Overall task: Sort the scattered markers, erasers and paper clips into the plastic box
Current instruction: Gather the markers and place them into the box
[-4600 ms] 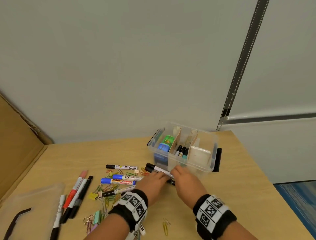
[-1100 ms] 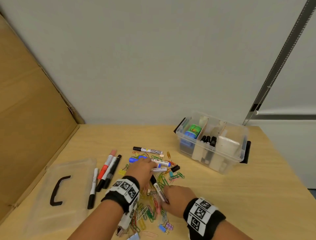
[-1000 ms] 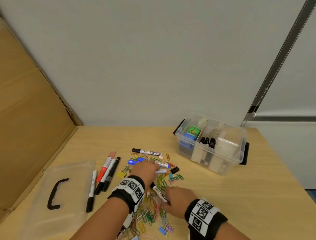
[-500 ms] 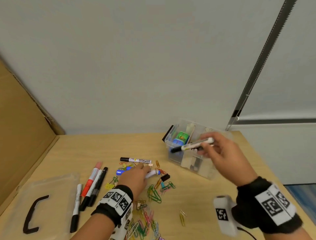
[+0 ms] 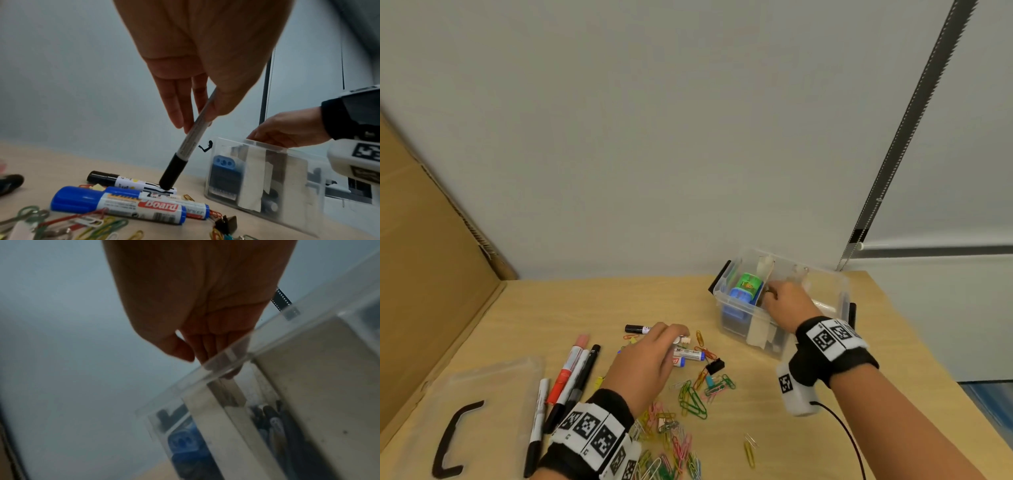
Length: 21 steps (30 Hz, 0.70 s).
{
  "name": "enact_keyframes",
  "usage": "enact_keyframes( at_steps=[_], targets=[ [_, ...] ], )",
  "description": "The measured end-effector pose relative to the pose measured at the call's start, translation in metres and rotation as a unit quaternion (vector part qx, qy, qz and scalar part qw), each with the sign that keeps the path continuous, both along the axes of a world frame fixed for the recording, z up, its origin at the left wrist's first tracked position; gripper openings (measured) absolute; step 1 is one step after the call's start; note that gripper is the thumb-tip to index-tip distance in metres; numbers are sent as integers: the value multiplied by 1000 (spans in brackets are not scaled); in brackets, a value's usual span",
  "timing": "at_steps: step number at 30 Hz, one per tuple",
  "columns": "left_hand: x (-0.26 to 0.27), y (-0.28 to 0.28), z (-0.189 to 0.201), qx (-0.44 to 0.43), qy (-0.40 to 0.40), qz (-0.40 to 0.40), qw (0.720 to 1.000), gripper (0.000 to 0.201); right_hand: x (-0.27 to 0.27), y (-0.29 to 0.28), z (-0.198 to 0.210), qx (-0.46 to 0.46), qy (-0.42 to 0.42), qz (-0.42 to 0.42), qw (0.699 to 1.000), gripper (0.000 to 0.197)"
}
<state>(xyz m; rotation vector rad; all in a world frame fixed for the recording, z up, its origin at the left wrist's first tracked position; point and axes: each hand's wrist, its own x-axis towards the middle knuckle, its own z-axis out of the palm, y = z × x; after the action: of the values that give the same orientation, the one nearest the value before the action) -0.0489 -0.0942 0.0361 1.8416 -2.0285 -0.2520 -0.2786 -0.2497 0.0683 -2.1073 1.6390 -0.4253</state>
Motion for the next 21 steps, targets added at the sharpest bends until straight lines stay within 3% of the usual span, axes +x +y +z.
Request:
enact_keyframes(
  at_steps=[4,7,9,11,17,21],
  targets=[
    [3,9,4,-18,14,-4,1000,14,-33,16,1,-97,-76,-39,992,34],
    [-7,13,15,-65,64,-2,996,16,-67,21,-14,-164,-32,-93,982,37],
    [-25,12,28,-113,114,-19,987,18,-84,21,-28,-141,22,-119,983,46],
    [-48,3,40,-150,144,-39,977,20,-90,22,-39,-82,16,-121,989,55],
    [-111,-65,50,-115,92,-72,986,30,-86,25,-48,-50,-56,-122,990,60],
    [-133,-121,32,-65,-17,-95,993,33,-87,25,-48,-59,-48,-122,990,60]
  ],
)
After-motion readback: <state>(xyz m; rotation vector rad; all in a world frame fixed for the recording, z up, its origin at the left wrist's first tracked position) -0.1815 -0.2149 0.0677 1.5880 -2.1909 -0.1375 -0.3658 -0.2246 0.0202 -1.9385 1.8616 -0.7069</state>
